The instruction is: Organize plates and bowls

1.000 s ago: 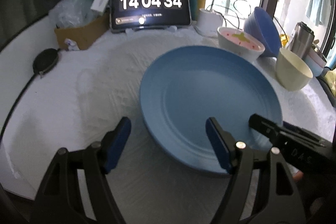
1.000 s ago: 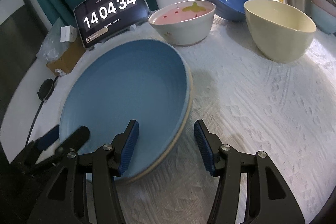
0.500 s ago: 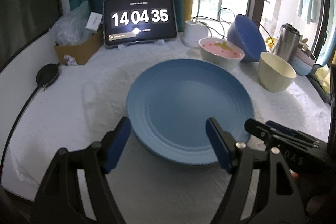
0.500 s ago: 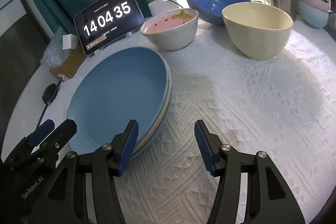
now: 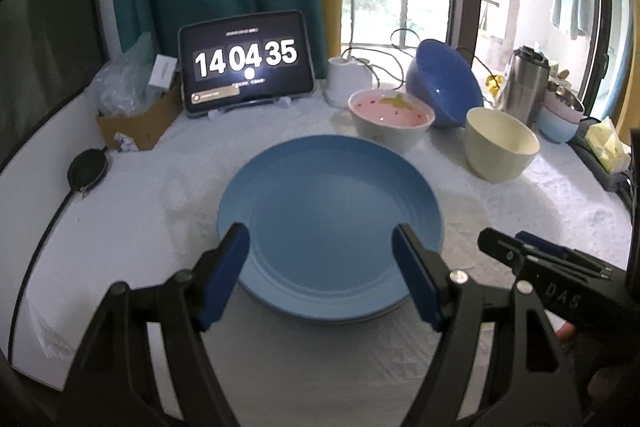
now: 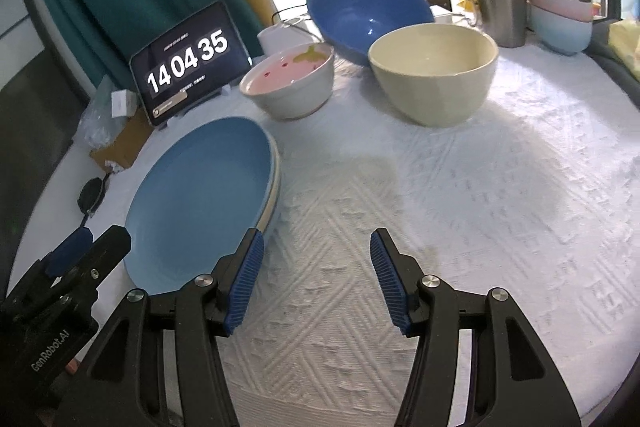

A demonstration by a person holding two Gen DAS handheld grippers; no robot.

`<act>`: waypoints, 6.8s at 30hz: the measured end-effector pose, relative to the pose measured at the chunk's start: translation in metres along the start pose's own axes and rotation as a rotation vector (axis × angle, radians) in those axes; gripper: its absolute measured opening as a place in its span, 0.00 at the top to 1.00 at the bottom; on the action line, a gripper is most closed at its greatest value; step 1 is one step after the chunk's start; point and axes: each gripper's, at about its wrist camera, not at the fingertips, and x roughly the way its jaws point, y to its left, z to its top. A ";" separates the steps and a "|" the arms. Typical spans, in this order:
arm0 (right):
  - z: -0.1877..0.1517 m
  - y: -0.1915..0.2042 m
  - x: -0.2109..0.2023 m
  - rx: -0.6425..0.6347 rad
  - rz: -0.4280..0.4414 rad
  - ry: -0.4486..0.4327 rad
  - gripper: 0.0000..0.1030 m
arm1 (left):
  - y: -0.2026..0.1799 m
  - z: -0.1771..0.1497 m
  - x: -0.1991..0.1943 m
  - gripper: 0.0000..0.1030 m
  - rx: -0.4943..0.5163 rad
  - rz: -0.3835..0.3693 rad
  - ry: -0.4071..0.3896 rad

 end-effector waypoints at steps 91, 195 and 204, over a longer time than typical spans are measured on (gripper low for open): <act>0.244 -0.139 0.110 -0.122 -0.076 0.021 0.44 | -0.132 0.164 0.188 0.37 0.095 -0.097 -0.049; 0.072 -0.098 -0.086 -0.167 -0.051 -0.110 0.87 | -0.132 0.012 0.039 0.82 0.004 -0.290 0.167; 0.057 -0.096 -0.096 -0.143 -0.037 -0.103 0.84 | -0.131 0.002 0.023 0.81 0.029 -0.280 0.164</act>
